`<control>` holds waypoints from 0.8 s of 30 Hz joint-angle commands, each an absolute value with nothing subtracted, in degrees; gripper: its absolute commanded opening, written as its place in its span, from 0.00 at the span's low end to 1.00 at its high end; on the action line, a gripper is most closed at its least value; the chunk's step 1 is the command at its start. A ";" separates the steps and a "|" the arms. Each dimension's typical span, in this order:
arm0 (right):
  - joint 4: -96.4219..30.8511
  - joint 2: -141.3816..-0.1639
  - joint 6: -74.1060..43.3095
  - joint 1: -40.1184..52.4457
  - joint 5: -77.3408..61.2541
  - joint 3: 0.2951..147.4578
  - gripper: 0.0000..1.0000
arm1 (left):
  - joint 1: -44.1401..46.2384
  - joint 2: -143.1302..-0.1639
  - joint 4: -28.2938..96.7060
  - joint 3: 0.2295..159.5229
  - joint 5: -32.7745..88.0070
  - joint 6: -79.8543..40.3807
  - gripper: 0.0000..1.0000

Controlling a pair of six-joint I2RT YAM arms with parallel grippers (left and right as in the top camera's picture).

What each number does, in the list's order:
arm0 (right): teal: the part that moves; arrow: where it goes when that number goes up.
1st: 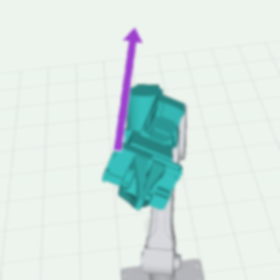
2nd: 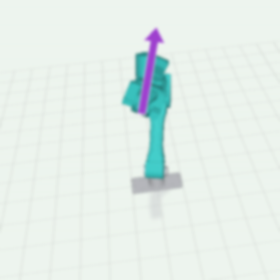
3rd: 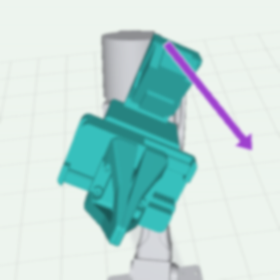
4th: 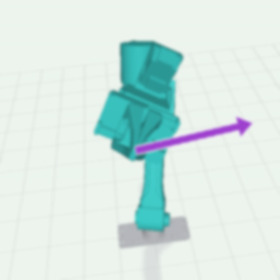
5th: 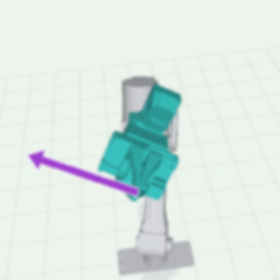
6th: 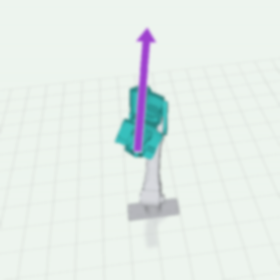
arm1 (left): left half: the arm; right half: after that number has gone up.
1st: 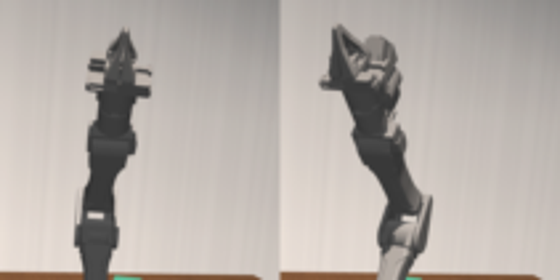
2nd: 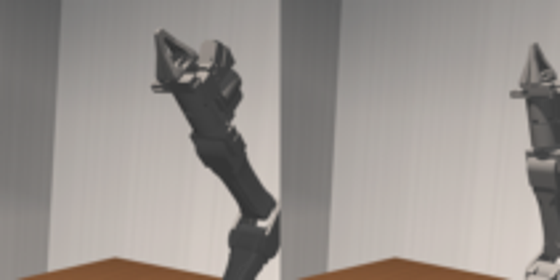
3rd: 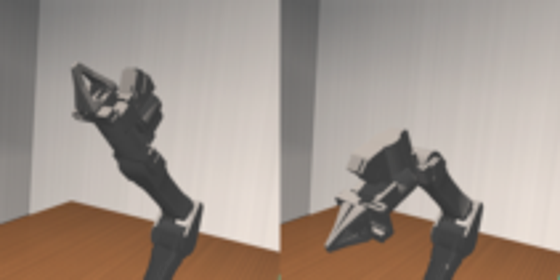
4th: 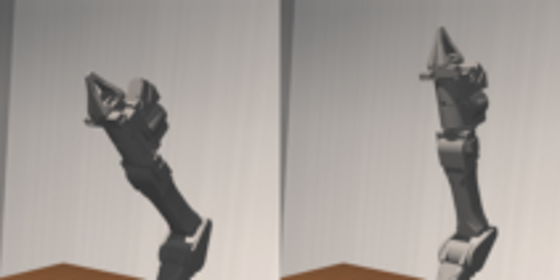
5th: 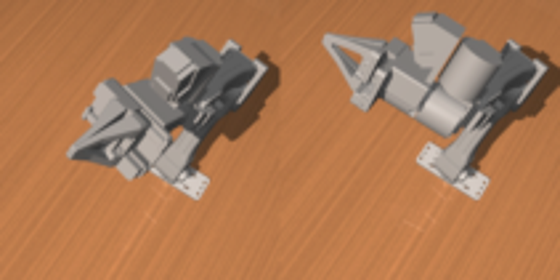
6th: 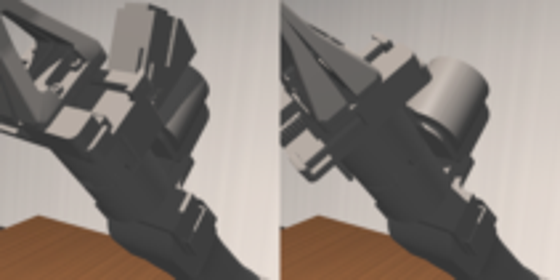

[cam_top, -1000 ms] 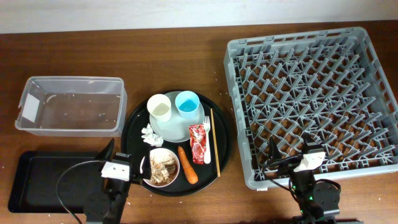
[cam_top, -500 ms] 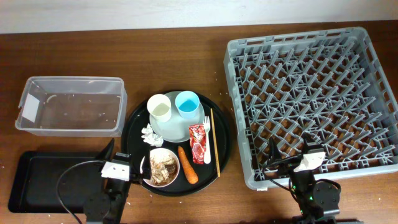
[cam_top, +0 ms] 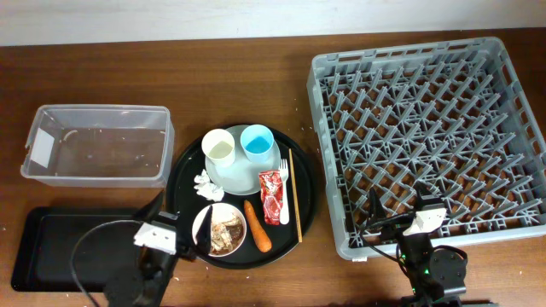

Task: Sort waste into correct bins and load items into the dishwasher rack
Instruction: 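Move the left gripper to the white tissue and grasp it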

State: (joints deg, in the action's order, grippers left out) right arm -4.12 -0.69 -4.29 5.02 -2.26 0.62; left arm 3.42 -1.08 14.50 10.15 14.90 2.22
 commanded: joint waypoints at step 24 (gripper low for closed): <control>-4.34 -0.51 -4.29 4.75 -2.17 0.32 0.99 | 3.27 -75.64 83.40 92.68 22.94 0.86 0.83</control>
State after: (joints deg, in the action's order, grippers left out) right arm -4.10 -0.69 -4.29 5.02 -2.26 0.62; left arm 3.42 -72.82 81.65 91.85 21.34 0.99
